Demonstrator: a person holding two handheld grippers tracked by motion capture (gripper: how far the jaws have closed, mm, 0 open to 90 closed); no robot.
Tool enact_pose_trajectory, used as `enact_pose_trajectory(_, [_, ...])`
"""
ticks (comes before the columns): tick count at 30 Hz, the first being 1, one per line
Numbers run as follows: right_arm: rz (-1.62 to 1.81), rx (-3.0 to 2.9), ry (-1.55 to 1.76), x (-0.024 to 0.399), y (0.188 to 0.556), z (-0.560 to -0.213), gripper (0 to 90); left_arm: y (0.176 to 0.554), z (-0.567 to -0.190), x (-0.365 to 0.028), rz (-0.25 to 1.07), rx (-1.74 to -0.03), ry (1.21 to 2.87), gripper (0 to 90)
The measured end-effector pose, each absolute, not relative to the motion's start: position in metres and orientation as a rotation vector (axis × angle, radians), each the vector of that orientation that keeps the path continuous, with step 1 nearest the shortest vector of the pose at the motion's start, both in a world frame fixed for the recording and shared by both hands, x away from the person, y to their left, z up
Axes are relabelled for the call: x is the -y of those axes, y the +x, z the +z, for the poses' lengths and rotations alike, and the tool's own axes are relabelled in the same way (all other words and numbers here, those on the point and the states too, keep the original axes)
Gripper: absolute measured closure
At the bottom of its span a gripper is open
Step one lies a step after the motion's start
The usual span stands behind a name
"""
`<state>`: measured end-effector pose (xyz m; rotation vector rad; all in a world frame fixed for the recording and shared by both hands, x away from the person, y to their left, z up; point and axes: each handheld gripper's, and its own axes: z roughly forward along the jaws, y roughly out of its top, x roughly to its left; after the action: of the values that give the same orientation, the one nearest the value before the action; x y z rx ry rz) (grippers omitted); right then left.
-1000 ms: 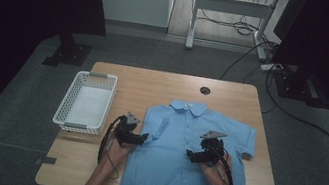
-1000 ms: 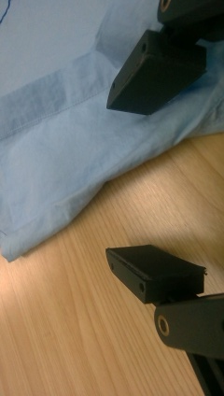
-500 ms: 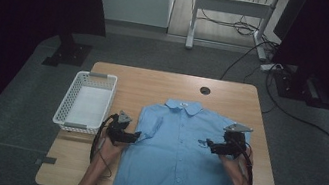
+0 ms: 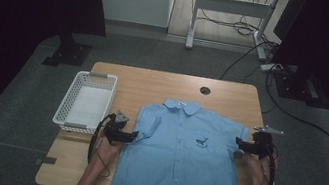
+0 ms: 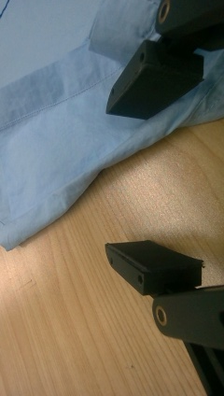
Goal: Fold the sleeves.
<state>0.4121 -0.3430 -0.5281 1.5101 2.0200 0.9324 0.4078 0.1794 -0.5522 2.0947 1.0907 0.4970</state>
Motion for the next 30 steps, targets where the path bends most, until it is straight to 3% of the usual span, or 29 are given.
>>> enact_pose_trajectory(9, [0.87,-2.036,1.526,0.344,0.414,-0.553,29.8,0.407,-0.552,-0.179,0.503,-1.104,2.089,27.5])
enact_pose_trajectory(12, [0.91,-2.038,1.495,0.34,0.409,-0.553,49.7,0.407,-0.552,-0.179,0.505,-1.108,2.087,27.5])
enact_pose_trajectory(16, [0.931,-2.062,1.504,0.331,0.404,-0.551,84.2,0.406,-0.552,-0.178,0.509,-1.115,2.085,27.6])
enact_pose_trajectory(17, [0.928,-2.067,1.508,0.329,0.404,-0.55,86.5,0.406,-0.552,-0.178,0.51,-1.118,2.084,27.6])
enact_pose_trajectory(30, [0.941,-2.113,1.288,0.287,0.397,-0.51,86.6,0.404,-0.552,-0.178,0.513,-1.125,2.081,27.6])
